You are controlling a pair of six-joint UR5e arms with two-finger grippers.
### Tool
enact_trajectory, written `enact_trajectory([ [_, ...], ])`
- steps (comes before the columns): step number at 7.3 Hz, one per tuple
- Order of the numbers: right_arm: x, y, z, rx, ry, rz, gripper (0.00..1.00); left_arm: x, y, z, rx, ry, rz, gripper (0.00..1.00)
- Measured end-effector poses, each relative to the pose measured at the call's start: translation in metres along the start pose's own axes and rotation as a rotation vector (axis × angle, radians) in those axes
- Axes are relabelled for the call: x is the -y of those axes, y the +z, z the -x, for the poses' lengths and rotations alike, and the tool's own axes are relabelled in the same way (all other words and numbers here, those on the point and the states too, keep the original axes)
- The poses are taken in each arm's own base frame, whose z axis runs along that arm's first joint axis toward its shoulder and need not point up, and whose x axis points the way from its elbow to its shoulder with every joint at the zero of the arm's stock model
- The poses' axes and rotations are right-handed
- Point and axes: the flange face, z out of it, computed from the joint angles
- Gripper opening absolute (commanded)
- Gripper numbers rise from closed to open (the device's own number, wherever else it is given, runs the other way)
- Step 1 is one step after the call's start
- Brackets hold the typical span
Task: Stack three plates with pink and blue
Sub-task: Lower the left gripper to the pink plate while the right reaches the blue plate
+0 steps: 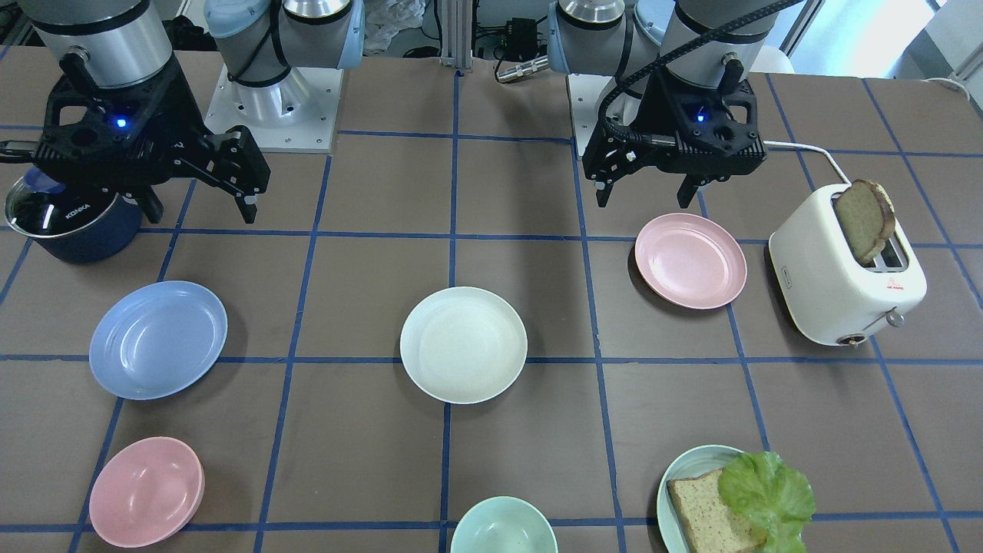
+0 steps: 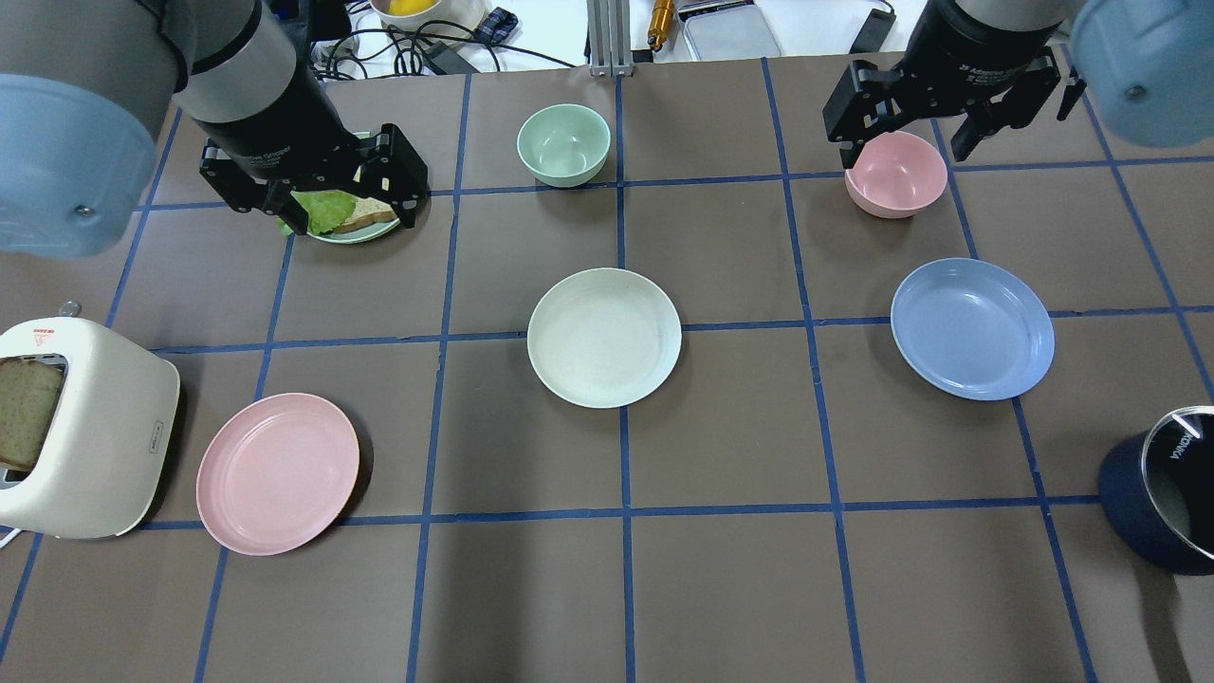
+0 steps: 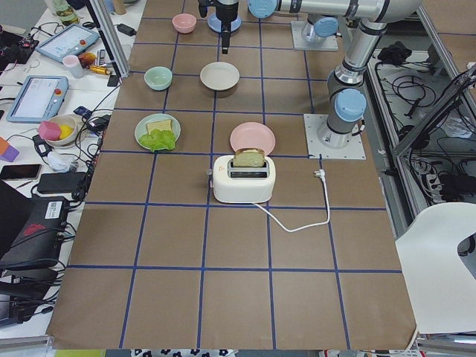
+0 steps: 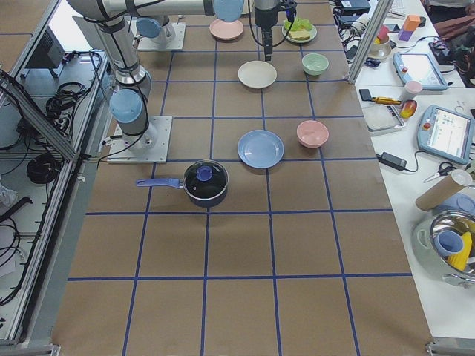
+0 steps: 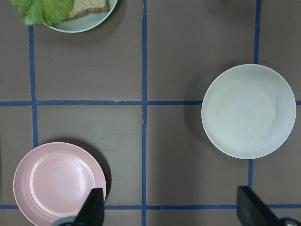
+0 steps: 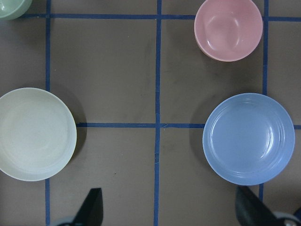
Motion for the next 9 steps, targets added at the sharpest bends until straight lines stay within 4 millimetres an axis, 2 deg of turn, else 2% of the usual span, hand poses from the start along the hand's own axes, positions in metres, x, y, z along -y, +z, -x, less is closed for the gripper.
enact_trajectory([
  [2,0.000,0.001,0.000,0.003,0.000,0.001,1.00,0.000,0.000,0.001,-0.001,-0.002,0.002,1.00],
  [4,0.001,0.011,-0.001,0.004,0.001,0.013,0.98,0.000,0.000,0.002,-0.001,-0.001,0.003,1.00],
  [5,0.002,0.016,-0.009,-0.002,0.008,0.022,0.99,0.000,0.001,0.002,-0.002,0.000,0.005,1.00],
  [6,0.006,0.027,-0.031,-0.008,0.044,0.043,0.99,0.002,0.003,0.003,0.000,0.000,0.008,1.00],
  [8,0.009,0.069,-0.105,-0.003,0.081,0.110,0.98,0.002,0.010,0.008,0.009,0.011,0.025,1.00],
  [9,0.012,0.087,-0.141,0.001,0.075,0.119,0.95,0.005,0.021,0.012,0.014,0.029,0.049,1.00],
])
